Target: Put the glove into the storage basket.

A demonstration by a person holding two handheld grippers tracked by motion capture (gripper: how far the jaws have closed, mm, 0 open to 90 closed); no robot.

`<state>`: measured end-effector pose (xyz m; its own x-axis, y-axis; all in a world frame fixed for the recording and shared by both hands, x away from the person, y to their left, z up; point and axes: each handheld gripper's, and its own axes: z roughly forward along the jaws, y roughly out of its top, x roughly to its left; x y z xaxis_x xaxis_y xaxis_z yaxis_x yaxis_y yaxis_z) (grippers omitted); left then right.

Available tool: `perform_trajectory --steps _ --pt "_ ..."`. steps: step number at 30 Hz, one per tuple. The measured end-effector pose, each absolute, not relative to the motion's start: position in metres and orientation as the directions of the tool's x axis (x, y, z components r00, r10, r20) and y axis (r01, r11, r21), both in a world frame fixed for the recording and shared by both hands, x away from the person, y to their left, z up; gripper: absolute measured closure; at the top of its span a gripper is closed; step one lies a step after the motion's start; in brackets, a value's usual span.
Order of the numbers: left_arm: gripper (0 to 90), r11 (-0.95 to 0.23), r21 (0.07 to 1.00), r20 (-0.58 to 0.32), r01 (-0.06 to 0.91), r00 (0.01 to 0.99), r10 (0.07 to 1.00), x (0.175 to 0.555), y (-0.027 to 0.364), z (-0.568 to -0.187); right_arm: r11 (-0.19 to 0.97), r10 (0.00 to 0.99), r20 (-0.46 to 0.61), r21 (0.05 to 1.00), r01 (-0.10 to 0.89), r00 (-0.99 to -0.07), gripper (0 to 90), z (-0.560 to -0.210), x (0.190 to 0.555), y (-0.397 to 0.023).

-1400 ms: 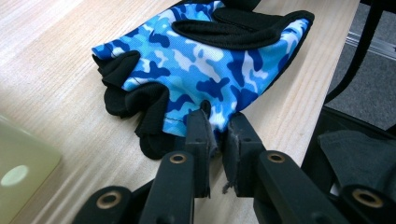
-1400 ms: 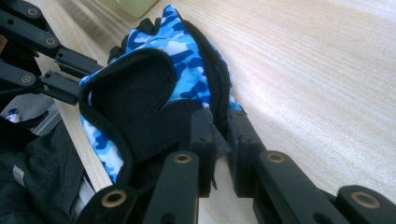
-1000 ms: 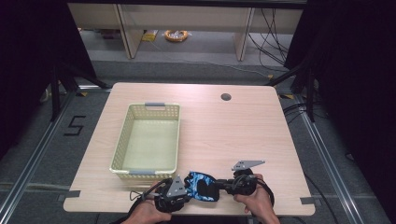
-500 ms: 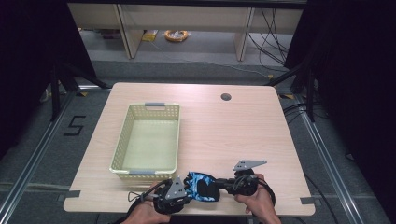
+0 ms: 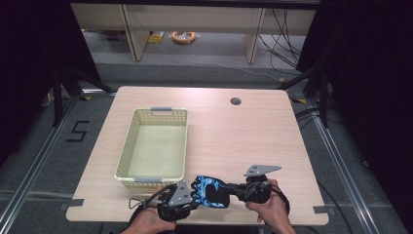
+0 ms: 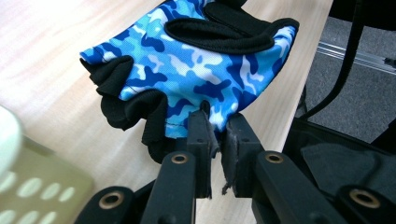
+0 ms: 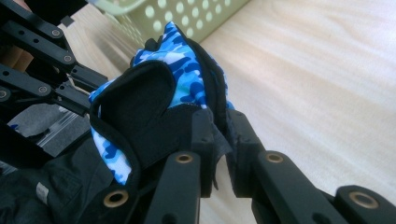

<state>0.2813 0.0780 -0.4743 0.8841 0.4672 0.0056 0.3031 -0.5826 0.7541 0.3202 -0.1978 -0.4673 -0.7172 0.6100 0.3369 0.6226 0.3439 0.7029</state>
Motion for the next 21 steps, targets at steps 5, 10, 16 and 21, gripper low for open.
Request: perform_trajectory --steps 5,10,16,21 --pt "81.4 -0.580 0.760 0.019 0.294 0.881 0.472 0.283 0.081 -0.464 0.343 0.609 0.334 0.707 0.619 -0.719 83.5 -0.456 0.320 -0.195" --pt "81.3 -0.568 0.769 0.025 0.294 0.874 0.485 0.285 0.087 -0.452 0.332 0.616 0.335 0.710 0.621 -0.713 83.4 -0.440 0.321 -0.190" --pt "81.3 -0.552 0.778 0.021 0.300 0.866 0.500 0.288 0.095 -0.436 0.338 0.602 0.331 0.719 0.607 -0.727 83.5 -0.426 0.328 -0.184" --pt "81.4 -0.560 0.777 0.048 0.288 0.859 0.509 0.293 0.103 -0.424 0.344 0.602 0.320 0.723 0.599 -0.732 83.4 -0.413 0.335 -0.175"
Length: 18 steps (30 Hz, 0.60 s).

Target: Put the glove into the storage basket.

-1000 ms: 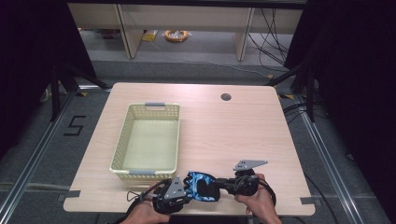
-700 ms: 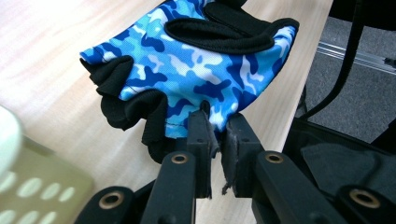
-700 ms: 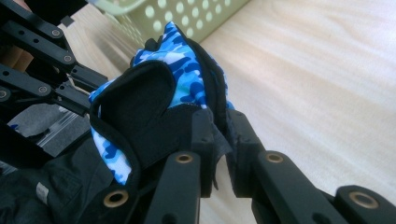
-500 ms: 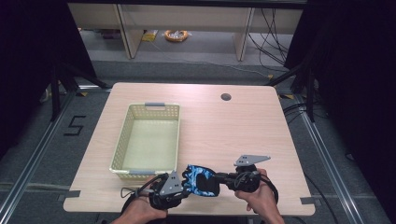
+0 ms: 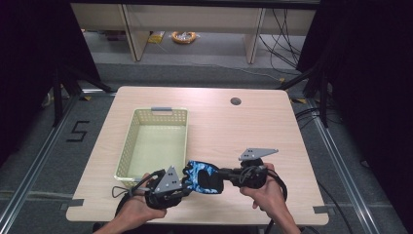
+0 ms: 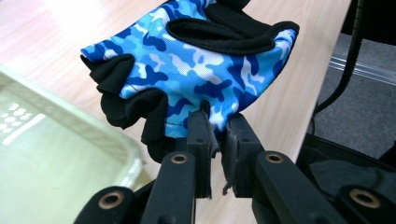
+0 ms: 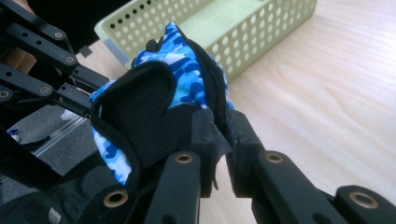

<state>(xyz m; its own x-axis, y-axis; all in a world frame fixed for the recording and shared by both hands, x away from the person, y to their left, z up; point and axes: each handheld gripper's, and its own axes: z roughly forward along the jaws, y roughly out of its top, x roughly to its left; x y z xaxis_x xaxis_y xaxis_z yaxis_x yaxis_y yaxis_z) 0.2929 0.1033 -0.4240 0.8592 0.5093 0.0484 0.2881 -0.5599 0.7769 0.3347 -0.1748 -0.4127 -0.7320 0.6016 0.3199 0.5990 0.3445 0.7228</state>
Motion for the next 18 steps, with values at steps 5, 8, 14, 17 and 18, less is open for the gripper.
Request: perform_trajectory --steps 5,8,14,17,18 --pt "81.3 -0.534 0.794 0.038 0.291 0.852 0.522 0.295 0.113 -0.418 0.362 0.583 0.293 0.742 0.565 -0.758 83.4 -0.404 0.345 -0.165" --pt "81.2 -0.539 0.788 0.047 0.297 0.844 0.534 0.297 0.122 -0.416 0.367 0.577 0.280 0.750 0.550 -0.767 83.5 -0.400 0.348 -0.158" --pt "81.1 -0.524 0.791 0.045 0.316 0.824 0.565 0.300 0.135 -0.414 0.380 0.557 0.267 0.760 0.527 -0.787 83.5 -0.394 0.357 -0.143" --pt "81.1 -0.521 0.789 0.041 0.325 0.819 0.573 0.301 0.141 -0.413 0.388 0.552 0.268 0.755 0.528 -0.789 83.5 -0.392 0.361 -0.134" --pt "81.1 -0.520 0.791 0.043 0.323 0.818 0.573 0.302 0.144 -0.412 0.394 0.552 0.260 0.756 0.522 -0.793 83.5 -0.391 0.362 -0.132"
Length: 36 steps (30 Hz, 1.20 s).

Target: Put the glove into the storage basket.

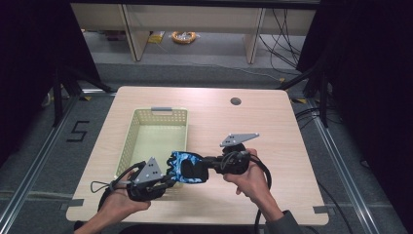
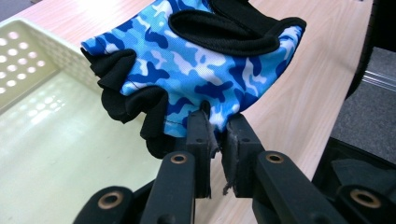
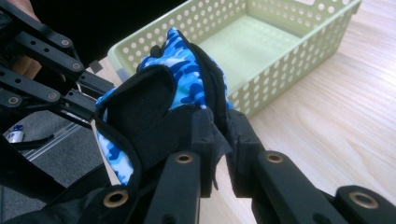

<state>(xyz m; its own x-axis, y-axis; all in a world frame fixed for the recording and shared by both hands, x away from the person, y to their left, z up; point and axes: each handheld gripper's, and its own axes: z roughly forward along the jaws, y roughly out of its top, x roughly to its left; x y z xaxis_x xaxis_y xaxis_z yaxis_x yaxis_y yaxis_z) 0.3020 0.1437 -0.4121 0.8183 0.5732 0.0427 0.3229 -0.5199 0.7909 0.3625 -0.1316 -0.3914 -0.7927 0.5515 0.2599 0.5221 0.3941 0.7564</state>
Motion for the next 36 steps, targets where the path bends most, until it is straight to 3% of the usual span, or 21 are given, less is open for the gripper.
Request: perform_trajectory --steps 16,29,36 --pt "80.9 -0.493 0.788 0.030 0.369 0.777 0.629 0.316 0.178 -0.405 0.410 0.523 0.278 0.746 0.524 -0.805 83.5 -0.379 0.393 -0.090" --pt "80.7 -0.503 0.749 0.024 0.431 0.741 0.671 0.332 0.211 -0.417 0.454 0.516 0.269 0.719 0.526 -0.813 83.5 -0.392 0.417 -0.047" --pt "80.5 -0.500 0.712 -0.021 0.494 0.726 0.688 0.342 0.226 -0.431 0.478 0.522 0.280 0.686 0.549 -0.806 83.5 -0.407 0.429 -0.026"
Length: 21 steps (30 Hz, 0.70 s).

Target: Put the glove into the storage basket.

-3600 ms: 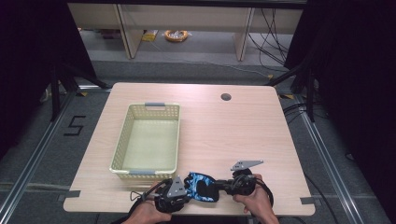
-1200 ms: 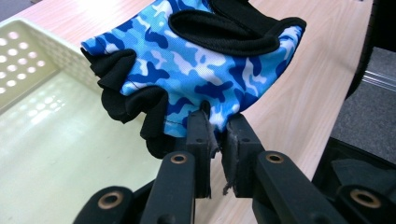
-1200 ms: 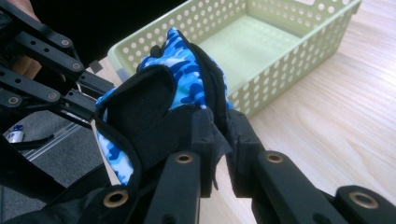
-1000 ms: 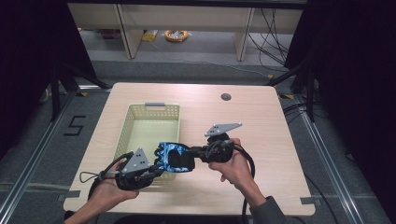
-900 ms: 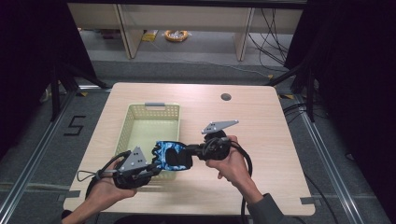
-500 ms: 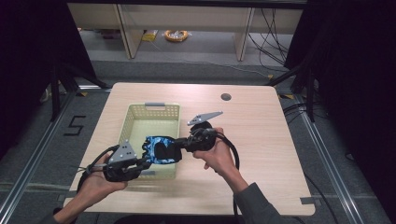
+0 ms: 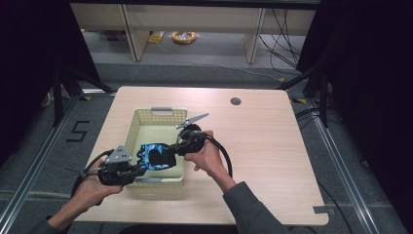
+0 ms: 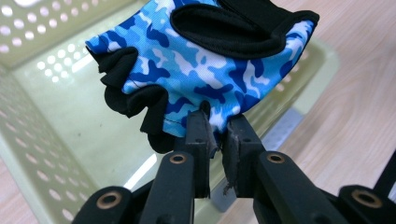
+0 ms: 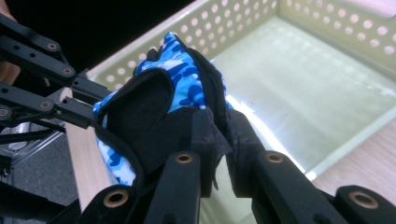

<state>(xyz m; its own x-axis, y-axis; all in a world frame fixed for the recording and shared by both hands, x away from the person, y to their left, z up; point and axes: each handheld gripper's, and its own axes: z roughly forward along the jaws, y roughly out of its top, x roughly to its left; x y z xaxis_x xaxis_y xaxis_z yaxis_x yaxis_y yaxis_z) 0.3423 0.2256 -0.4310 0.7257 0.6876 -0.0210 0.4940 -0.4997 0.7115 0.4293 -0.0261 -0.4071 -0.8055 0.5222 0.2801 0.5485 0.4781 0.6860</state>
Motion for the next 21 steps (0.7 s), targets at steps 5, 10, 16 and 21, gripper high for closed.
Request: perform_trajectory --steps 5,10,16,21 --pt "80.3 -0.480 0.699 -0.061 0.530 0.713 0.699 0.348 0.230 -0.438 0.488 0.538 0.294 0.656 0.576 -0.790 83.5 -0.419 0.437 -0.016" --pt "79.9 -0.489 0.678 -0.083 0.549 0.718 0.691 0.353 0.234 -0.442 0.496 0.548 0.299 0.636 0.591 -0.781 83.4 -0.428 0.442 -0.010" --pt "79.3 -0.486 0.653 -0.110 0.581 0.708 0.698 0.358 0.235 -0.445 0.506 0.564 0.289 0.620 0.600 -0.774 83.4 -0.435 0.444 -0.004" --pt "77.1 -0.496 0.644 -0.105 0.583 0.709 0.698 0.362 0.237 -0.445 0.519 0.582 0.291 0.586 0.623 -0.759 83.4 -0.440 0.444 0.001"
